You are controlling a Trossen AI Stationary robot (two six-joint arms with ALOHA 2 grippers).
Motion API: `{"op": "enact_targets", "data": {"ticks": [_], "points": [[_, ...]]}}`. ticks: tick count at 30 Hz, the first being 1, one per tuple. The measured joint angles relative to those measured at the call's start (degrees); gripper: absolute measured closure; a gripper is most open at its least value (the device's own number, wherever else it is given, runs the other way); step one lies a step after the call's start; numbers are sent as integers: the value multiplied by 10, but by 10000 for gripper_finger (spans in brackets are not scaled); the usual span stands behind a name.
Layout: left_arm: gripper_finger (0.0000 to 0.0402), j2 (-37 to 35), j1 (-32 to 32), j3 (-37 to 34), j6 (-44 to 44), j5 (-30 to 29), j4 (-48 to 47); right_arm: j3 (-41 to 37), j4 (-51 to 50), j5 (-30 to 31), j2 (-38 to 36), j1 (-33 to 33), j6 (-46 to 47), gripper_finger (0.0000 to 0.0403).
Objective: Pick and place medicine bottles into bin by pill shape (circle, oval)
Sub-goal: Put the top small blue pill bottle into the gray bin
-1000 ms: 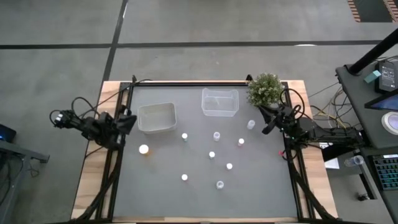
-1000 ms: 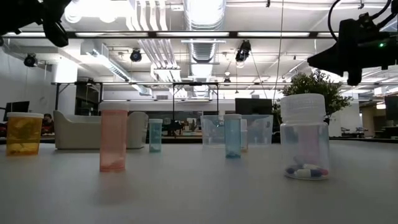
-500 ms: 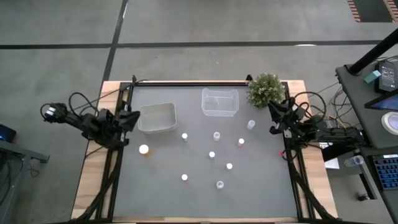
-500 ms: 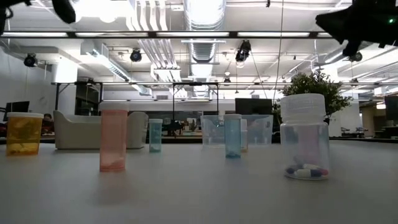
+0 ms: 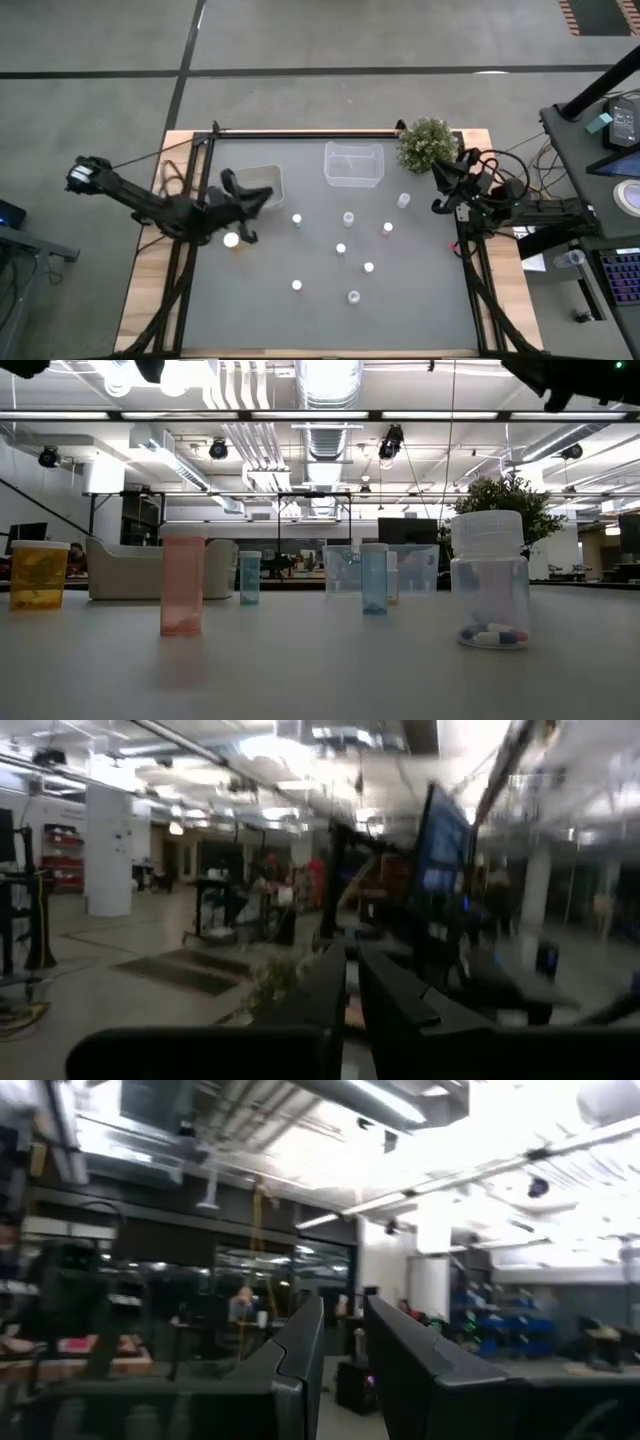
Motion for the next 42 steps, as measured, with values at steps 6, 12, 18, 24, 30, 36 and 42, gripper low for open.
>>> {"op": "enact_targets", "data": {"ticks": [6,12,18,24,30,36,42], "points": [[385,73,16,45,-54,2,-51,24,-2,-52,43,0,-3,335],[385,118,47,95,-58,11,-97,54,-6,-52,72,0,-8,335],[385,144,105,159,-160,130,-248,78,-67,-51,82,0,-13,335],[385,174,163,224,-242,261,-480,102,-142,-51,82,0,-14,335],[379,223,181,276,-249,290,-683,118,-199,-50,82,0,-8,335],[332,292,184,329,-233,334,-820,116,-209,-50,82,0,0,335],[260,356,188,357,-189,341,-846,110,-212,-50,82,0,9,335]]}}
